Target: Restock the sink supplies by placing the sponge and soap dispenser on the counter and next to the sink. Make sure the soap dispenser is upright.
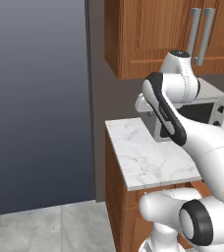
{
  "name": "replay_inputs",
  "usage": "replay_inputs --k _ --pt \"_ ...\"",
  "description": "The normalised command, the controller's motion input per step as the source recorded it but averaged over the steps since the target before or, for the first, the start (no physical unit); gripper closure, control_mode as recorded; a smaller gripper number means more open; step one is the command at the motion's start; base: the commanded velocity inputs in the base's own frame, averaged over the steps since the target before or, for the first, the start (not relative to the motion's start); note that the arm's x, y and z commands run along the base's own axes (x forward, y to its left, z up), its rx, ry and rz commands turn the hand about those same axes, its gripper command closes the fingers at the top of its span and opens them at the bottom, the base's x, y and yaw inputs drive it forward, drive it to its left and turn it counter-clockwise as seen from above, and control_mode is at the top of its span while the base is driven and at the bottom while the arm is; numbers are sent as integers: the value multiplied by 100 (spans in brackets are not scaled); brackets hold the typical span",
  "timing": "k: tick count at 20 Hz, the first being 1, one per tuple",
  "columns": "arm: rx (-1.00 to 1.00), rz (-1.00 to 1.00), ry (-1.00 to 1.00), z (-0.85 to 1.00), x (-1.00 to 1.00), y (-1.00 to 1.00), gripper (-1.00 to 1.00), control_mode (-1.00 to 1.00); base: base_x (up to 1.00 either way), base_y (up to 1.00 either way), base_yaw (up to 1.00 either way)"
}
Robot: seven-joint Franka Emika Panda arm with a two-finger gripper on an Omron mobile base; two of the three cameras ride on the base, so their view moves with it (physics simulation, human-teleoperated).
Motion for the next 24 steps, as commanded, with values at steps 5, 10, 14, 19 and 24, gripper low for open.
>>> replay_inputs --k 5,10,14,19,24 --pt "0 0 0 0 0 0 -100 100 -10 0 0" --pt "0 0 0 0 0 0 -100 100 -88 -17 -6" --pt "0 0 0 0 0 0 -100 100 -94 -37 -8" --pt "0 0 0 0 0 0 -100 100 -22 -62 -1" --pt "0 0 0 0 0 0 -100 100 4 -61 0"
